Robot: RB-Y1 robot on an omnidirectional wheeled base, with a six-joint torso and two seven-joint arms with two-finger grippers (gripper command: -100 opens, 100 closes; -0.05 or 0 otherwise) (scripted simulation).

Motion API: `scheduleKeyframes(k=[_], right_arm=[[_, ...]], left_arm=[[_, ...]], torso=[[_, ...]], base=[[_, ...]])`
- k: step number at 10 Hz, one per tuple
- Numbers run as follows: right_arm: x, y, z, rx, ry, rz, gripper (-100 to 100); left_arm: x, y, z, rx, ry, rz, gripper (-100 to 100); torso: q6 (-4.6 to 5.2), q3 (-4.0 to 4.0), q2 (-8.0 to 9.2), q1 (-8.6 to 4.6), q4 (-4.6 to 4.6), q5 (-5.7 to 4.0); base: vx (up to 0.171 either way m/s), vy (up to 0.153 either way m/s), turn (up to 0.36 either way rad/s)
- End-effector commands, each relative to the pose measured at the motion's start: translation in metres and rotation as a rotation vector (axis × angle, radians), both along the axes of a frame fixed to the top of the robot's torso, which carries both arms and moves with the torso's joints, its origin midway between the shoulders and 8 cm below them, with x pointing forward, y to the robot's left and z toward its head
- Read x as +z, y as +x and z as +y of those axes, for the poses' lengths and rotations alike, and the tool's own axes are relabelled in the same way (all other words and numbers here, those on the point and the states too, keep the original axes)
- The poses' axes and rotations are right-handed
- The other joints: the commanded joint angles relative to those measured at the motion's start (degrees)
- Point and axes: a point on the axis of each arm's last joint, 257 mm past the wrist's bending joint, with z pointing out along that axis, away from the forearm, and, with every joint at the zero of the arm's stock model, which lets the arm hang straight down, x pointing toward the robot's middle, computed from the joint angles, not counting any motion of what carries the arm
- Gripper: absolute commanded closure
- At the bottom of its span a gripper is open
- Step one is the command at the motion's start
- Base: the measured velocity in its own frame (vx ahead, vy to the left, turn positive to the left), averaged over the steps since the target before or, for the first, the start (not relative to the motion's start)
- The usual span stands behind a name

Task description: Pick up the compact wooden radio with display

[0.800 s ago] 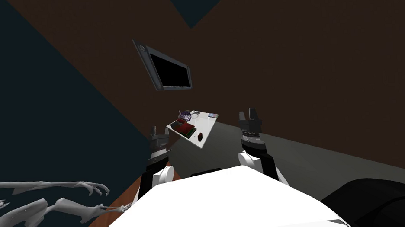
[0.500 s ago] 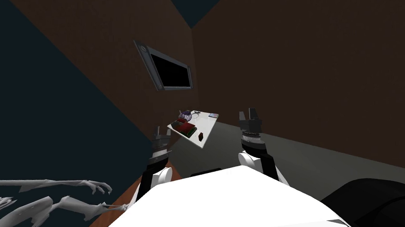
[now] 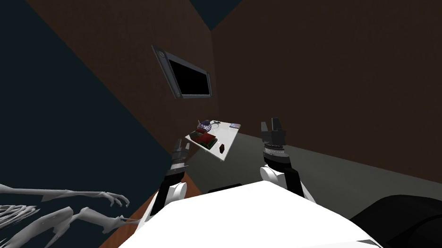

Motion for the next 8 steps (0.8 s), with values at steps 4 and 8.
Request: scheduleKeyframes(k=[4,8], right_arm=[[0.000,0.000,0.000,0.000,0.000,0.000,0],[0.000,0.000,0.000,0.000,0.000,0.000,0]], left_arm=[[-0.059,0.023,0.006,-0.001,0.016,0.141,-100],[-0.102,0.038,0.008,0.002,0.010,0.242,-100]], torso=[[0.00,0.00,-0.01,0.04,0.00,0.01],[0.01,-0.04,-0.07,-0.10,-0.01,-0.02]], base=[[-0.015,0.100,0.028],[0.001,0.068,0.010]])
